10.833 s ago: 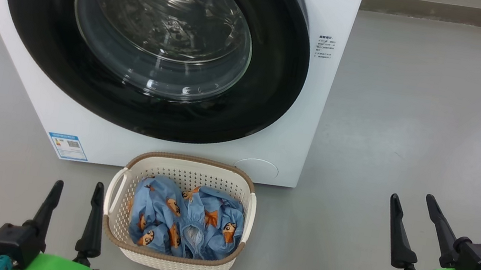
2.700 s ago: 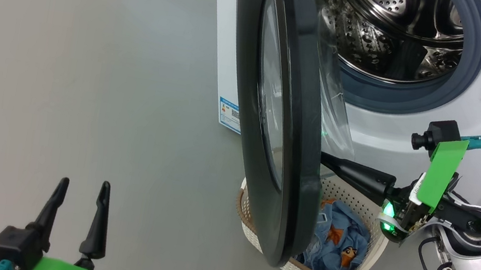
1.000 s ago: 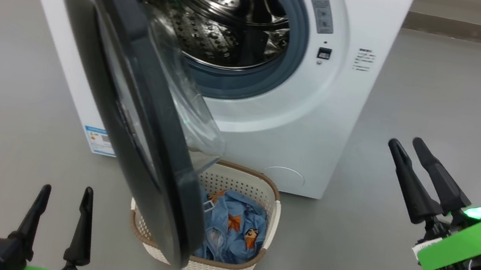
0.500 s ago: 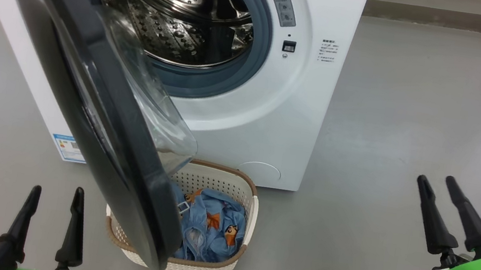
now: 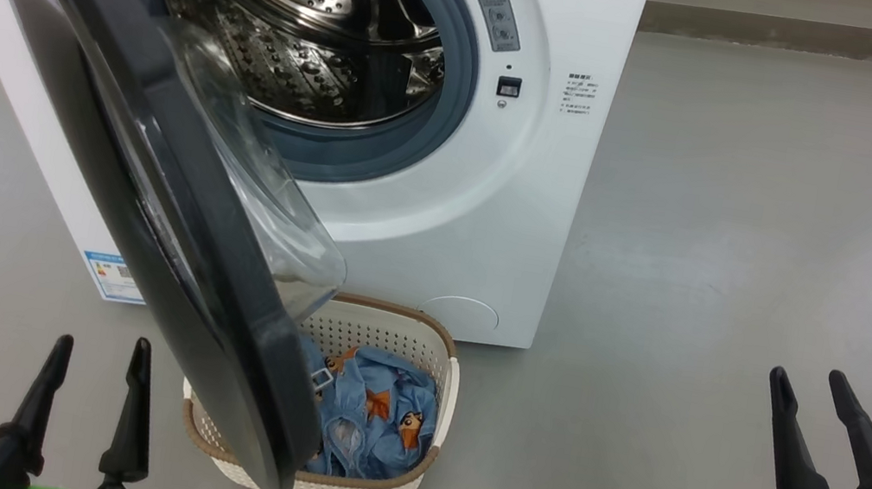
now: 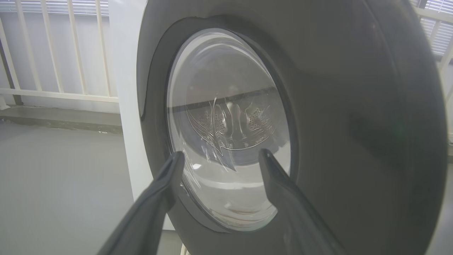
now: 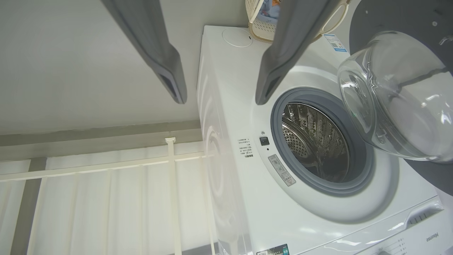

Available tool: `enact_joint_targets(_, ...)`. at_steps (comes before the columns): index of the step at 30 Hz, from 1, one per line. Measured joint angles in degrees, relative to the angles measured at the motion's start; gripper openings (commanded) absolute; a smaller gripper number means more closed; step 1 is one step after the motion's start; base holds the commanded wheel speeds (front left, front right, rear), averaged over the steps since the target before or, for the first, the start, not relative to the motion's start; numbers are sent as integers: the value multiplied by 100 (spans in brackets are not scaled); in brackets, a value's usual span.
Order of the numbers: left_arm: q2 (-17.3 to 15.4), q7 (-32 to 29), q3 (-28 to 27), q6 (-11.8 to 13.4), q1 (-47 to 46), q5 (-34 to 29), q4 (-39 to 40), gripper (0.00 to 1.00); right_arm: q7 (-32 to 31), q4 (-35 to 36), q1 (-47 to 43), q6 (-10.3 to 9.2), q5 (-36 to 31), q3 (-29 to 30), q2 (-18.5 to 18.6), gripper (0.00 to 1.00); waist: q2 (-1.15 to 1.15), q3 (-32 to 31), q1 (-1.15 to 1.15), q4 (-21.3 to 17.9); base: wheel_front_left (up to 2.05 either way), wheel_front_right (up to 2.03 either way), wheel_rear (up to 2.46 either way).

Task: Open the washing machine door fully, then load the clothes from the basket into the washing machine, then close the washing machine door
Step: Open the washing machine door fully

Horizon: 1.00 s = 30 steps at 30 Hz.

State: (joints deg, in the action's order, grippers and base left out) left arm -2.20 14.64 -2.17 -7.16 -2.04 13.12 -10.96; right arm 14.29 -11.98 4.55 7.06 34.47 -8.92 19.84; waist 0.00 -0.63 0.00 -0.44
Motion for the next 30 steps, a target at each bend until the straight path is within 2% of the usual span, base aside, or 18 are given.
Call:
enact_joint_targets(10,0,0,21,0,1,1,-1,100,0,-157,-41,0,-330,180,-175,100,0,-11,0,17,0,0,0)
enact_joint_targets(30,0,0,33,-1,0,1,-3,100,0,-231,-40,0,-337,177,-175,100,0,-31,0,57,0,0,0)
